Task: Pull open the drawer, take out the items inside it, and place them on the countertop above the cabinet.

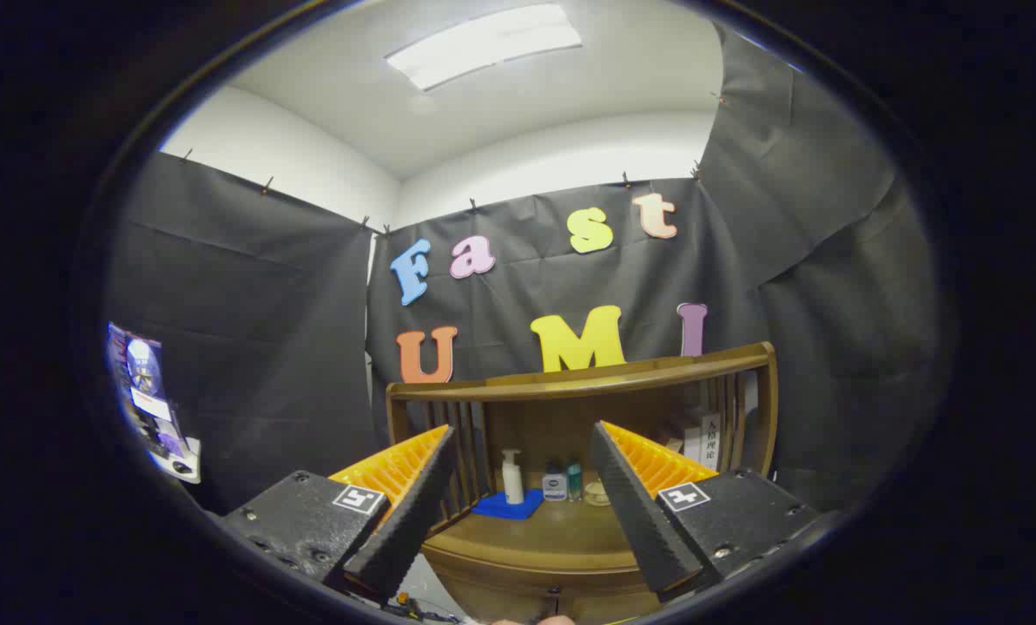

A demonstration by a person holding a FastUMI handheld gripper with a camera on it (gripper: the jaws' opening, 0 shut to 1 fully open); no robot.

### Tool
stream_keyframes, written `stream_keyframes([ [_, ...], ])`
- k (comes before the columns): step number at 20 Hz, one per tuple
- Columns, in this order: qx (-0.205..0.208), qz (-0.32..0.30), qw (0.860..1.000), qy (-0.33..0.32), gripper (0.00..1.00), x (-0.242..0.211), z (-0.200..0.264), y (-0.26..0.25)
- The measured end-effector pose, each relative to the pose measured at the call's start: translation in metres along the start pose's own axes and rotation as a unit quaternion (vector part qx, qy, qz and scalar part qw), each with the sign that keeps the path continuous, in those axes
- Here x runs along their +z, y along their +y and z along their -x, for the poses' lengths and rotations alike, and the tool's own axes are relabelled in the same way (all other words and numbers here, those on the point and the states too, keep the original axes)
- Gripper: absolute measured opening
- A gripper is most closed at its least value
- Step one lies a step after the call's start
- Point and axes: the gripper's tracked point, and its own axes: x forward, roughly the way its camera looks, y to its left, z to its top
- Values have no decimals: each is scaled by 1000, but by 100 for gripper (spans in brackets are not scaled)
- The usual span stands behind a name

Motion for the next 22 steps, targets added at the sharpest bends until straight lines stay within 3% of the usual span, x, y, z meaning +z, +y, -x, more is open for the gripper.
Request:
stream_keyframes([
  [22, -4, -9, 1000, 9, 99, -15, -2, -5],
])
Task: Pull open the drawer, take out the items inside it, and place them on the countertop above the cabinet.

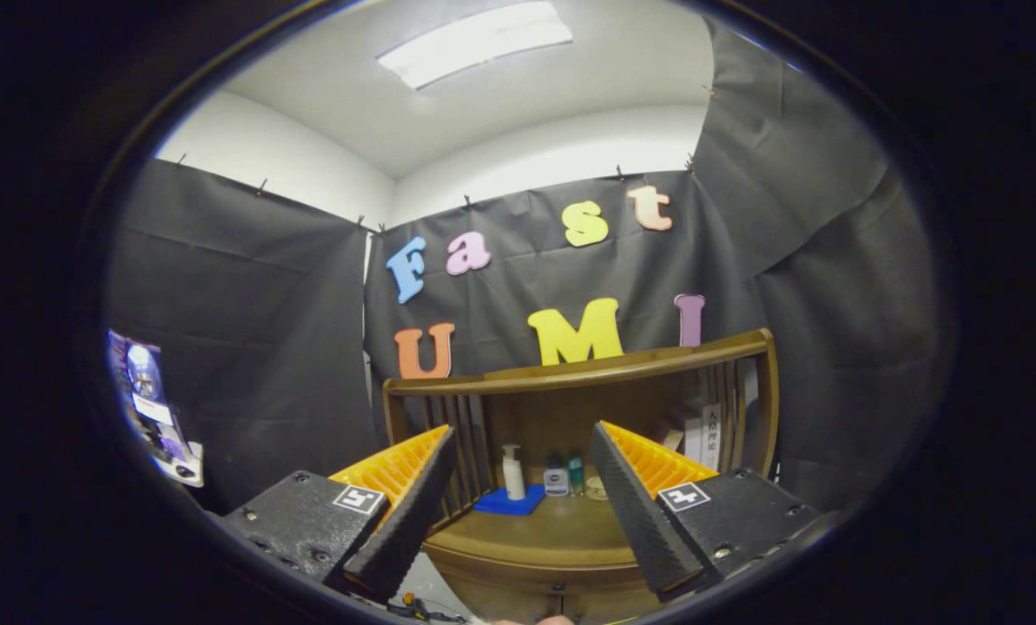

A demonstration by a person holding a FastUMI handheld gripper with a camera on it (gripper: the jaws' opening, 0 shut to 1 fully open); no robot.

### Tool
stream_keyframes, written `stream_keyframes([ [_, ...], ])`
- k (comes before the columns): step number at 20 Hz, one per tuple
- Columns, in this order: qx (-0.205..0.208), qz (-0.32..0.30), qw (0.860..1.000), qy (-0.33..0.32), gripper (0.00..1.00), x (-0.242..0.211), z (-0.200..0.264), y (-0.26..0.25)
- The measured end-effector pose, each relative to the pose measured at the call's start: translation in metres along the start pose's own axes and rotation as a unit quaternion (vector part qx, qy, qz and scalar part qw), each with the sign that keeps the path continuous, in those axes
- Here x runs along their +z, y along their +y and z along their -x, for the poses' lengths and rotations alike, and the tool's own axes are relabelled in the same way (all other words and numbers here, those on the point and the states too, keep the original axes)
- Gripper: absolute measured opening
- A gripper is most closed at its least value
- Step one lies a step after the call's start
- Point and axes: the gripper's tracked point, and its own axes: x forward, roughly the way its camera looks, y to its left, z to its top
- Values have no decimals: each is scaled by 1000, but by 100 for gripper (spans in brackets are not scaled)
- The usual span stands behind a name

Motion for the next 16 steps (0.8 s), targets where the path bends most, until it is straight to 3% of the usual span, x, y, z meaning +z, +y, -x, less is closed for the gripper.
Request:
stream_keyframes([
  [7, -6, -6, 1000, 9, 99, -30, 0, -8],
  [16, -31, -2, 999, 40, 99, -108, -2, -30],
])
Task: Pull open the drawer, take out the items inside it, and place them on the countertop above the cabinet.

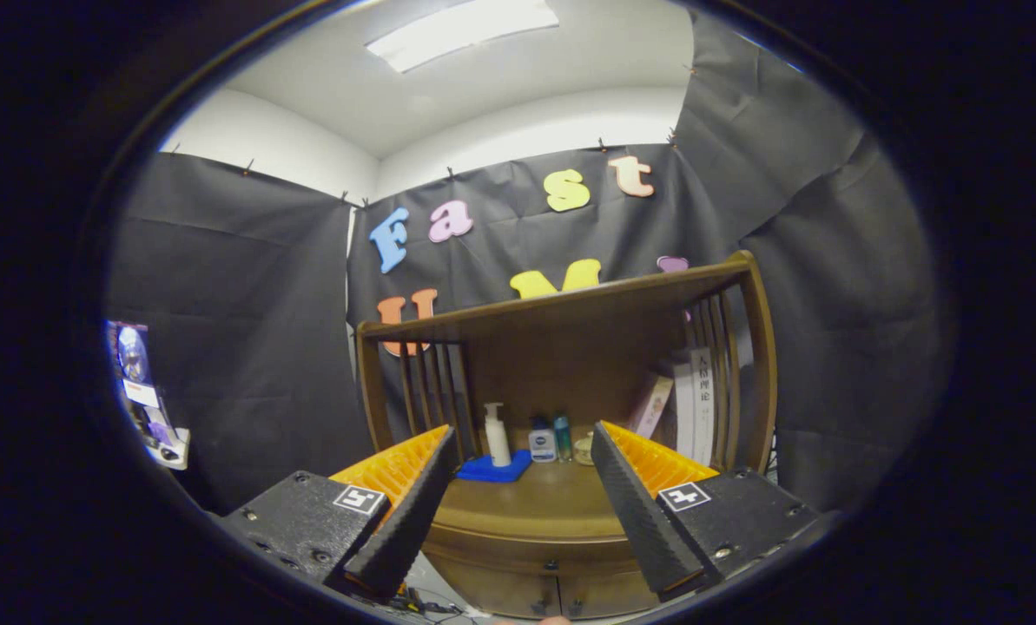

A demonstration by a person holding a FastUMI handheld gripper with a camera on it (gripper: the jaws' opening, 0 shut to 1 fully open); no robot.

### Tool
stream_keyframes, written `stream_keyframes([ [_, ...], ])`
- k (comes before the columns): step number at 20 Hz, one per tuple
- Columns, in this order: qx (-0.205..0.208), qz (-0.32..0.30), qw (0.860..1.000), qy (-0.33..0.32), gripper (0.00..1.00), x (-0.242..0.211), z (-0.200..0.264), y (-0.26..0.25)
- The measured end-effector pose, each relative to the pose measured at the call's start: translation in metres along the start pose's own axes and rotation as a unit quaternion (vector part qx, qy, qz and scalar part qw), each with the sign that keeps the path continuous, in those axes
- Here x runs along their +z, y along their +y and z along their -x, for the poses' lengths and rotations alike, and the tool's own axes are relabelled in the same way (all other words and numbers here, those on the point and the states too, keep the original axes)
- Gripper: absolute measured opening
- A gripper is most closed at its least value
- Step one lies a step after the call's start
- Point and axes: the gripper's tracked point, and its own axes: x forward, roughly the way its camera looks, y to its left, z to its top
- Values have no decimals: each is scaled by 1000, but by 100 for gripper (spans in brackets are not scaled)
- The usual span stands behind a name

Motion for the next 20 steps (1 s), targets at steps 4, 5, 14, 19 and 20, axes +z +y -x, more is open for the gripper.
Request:
stream_keyframes([
  [4, -20, 23, 999, 29, 100, -48, -5, -8],
  [5, -24, 25, 999, 38, 100, -61, -5, -10],
  [14, -25, 26, 992, 119, 100, -168, -24, -10],
  [19, -44, 8, 987, 153, 100, -222, -42, -18],
  [20, -48, 5, 986, 158, 100, -231, -47, -18],
])
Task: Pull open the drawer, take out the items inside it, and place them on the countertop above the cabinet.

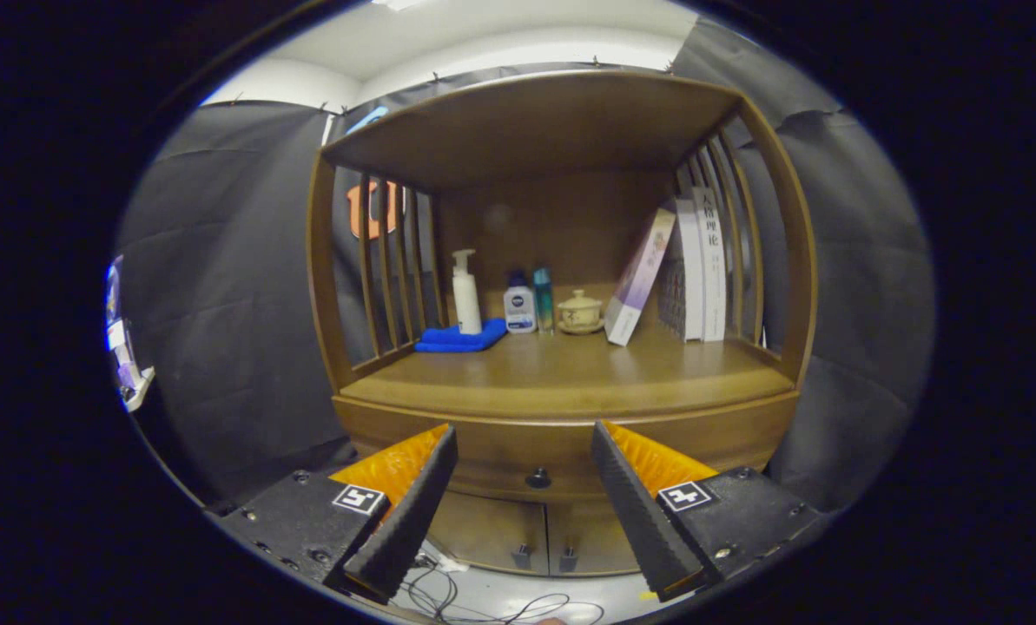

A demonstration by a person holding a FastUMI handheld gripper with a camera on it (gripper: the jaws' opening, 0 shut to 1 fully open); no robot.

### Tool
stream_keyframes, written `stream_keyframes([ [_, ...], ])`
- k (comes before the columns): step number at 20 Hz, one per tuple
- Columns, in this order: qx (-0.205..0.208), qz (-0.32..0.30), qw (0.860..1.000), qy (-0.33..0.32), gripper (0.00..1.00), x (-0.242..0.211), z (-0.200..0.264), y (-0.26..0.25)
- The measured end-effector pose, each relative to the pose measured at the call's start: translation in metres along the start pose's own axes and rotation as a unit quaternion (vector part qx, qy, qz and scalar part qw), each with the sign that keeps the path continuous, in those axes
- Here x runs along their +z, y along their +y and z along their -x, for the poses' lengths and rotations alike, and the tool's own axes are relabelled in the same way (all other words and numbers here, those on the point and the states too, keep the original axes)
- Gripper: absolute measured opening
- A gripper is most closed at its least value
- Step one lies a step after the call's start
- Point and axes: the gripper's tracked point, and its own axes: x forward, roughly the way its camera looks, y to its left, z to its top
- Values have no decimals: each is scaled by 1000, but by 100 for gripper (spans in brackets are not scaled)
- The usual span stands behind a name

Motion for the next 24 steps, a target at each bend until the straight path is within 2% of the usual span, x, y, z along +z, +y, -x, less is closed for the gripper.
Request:
stream_keyframes([
  [8, -21, 14, 999, 46, 99, -57, -44, 4],
  [10, -29, 12, 998, 51, 95, -62, -53, 0],
  [14, -53, 5, 997, 54, 83, -75, -69, -9],
  [17, -69, 6, 996, 56, 69, -81, -76, -12],
  [22, -87, 17, 995, 49, 56, -83, -90, -18],
  [24, -91, 7, 995, 51, 47, -86, -93, -19],
])
